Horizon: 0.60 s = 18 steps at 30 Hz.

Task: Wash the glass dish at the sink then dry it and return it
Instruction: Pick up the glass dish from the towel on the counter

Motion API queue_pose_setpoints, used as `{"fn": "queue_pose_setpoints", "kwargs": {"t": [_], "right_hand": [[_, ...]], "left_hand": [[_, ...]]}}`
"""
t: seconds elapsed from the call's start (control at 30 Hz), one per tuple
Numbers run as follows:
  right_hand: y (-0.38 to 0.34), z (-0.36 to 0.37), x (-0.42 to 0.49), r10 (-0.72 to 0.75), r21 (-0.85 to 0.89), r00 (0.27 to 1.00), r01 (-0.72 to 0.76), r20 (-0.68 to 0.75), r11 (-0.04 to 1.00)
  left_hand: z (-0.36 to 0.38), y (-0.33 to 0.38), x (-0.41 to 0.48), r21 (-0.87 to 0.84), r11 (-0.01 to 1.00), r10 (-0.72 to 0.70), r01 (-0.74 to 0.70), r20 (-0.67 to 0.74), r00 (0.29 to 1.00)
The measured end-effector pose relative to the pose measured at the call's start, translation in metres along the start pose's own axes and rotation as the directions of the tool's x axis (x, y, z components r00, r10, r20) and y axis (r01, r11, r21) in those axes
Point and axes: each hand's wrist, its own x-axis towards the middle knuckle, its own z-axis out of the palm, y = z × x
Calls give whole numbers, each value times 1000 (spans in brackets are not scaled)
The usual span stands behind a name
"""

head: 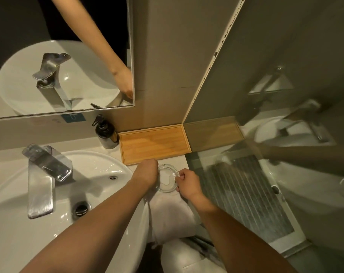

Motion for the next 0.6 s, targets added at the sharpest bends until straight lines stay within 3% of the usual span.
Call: {"fn": "queue_pose_setpoints", "kwargs": {"t": [0.33, 0.6], "right_hand": [[-16, -25, -9, -34, -9, 996, 33, -86, 999], [-42, -46, -28, -140, -58, 987, 135, -83, 989]], "left_hand": [[-2, -12, -1, -327, 945, -22, -7, -86, 996], [-26, -11, -37, -411, 909, -22, -65, -204, 979]]}}
